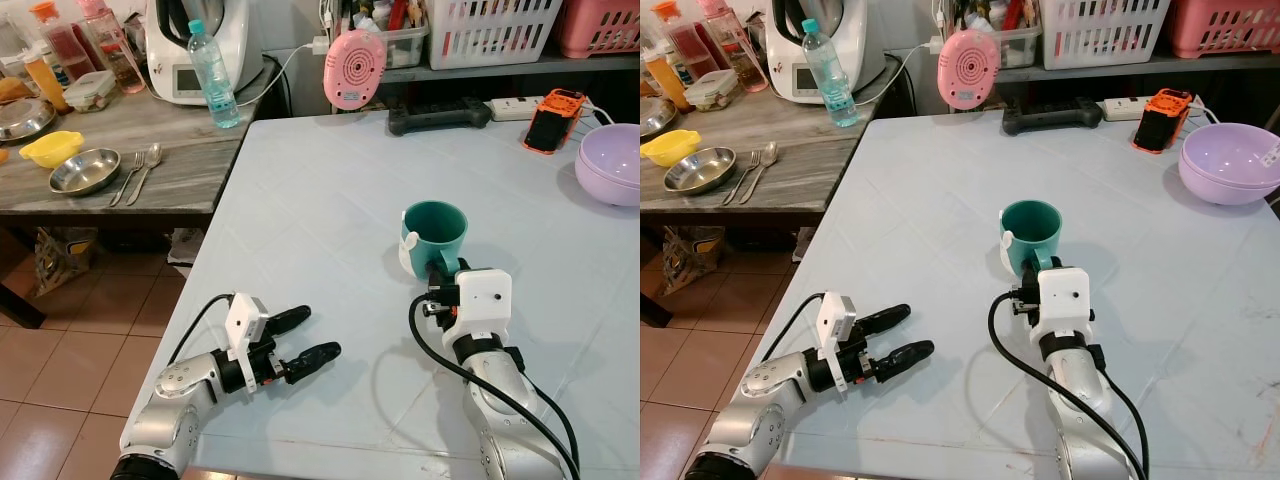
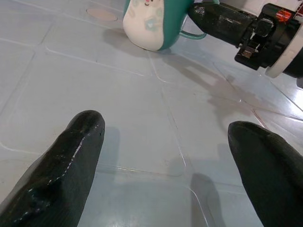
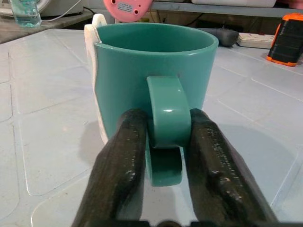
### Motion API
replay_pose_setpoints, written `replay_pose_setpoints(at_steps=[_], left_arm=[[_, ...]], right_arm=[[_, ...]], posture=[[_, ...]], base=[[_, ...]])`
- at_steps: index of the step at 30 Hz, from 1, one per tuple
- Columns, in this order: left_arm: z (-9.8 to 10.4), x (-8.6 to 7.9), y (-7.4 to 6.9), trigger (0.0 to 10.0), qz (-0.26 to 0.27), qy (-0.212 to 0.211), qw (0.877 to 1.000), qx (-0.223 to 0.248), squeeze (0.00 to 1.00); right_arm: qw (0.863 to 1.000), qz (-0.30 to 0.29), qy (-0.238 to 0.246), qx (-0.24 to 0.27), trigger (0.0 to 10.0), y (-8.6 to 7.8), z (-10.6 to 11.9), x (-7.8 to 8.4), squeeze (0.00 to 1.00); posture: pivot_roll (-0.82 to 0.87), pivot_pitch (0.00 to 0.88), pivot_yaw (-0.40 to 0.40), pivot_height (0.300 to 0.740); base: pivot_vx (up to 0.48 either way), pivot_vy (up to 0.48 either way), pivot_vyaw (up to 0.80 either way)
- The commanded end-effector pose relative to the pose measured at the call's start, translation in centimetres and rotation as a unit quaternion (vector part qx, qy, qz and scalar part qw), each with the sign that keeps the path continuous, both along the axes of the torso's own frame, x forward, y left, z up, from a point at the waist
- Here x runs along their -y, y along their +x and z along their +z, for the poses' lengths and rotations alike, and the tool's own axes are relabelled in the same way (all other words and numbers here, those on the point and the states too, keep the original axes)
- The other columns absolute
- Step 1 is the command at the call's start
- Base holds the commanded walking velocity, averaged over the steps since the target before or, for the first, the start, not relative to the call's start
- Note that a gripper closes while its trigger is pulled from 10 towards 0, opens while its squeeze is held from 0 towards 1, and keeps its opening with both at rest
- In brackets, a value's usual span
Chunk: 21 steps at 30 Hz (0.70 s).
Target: Setting the table
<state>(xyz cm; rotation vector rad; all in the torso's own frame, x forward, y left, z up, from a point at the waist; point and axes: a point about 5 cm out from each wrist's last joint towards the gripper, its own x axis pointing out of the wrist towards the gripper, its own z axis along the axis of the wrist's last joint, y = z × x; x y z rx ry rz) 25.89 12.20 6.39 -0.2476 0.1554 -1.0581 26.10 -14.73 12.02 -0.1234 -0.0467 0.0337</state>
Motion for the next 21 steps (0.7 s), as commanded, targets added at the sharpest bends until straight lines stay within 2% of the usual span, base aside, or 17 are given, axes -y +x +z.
replay_pose_setpoints(at_steps=[1, 14, 17, 18, 19, 20, 21], left_arm=[[0.0, -0.5, -0.4, 10.0, 0.001, 0.004, 1.000, 0.008, 0.00], [-0.1, -0.4, -0.6, 10.0, 0.001, 0.000, 1.000, 0.019, 0.00], [0.1, -0.6, -0.4, 10.0, 0.016, 0.005, 0.999, 0.030, 0.00], [0.7, -0.9, 0.3, 10.0, 0.041, 0.014, 0.998, 0.047, 0.00], [0.7, -0.9, 0.3, 10.0, 0.041, 0.014, 0.998, 0.047, 0.00], [2.2, -1.5, 2.5, 10.0, 0.110, 0.033, 0.991, 0.067, 0.00], [2.5, -1.6, 3.1, 10.0, 0.129, 0.037, 0.989, 0.069, 0.00]], right_arm=[[1.000, 0.005, 0.006, 0.004, 0.0, 0.2, 0.1, -0.3, 0.00], [1.000, 0.005, 0.004, 0.005, 0.0, 0.3, 0.1, -0.2, 0.00], [1.000, 0.005, 0.004, 0.008, 0.0, 0.3, 0.3, -0.2, 0.00], [1.000, 0.006, 0.006, 0.012, 0.0, 0.3, 0.5, -0.2, 0.00], [1.000, 0.006, 0.006, 0.012, 0.0, 0.3, 0.5, -0.2, 0.00], [1.000, 0.009, 0.010, 0.018, 0.0, 0.4, 0.8, -0.4, 0.00], [1.000, 0.010, 0.011, 0.019, 0.0, 0.4, 0.9, -0.4, 0.00]], posture=[[-0.10, 0.050, 0.115, 0.740], [-0.10, 0.045, 0.111, 0.740], [-0.10, 0.043, 0.110, 0.740], [-0.10, 0.041, 0.108, 0.740], [-0.10, 0.041, 0.108, 0.740], [-0.09, 0.037, 0.104, 0.740], [-0.09, 0.036, 0.102, 0.740]], base=[[0.000, 0.000, 0.00], [0.000, 0.000, 0.00], [0.000, 0.000, 0.00], [0.000, 0.000, 0.00], [0.000, 0.000, 0.00], [0.000, 0.000, 0.00], [0.000, 0.000, 0.00]])
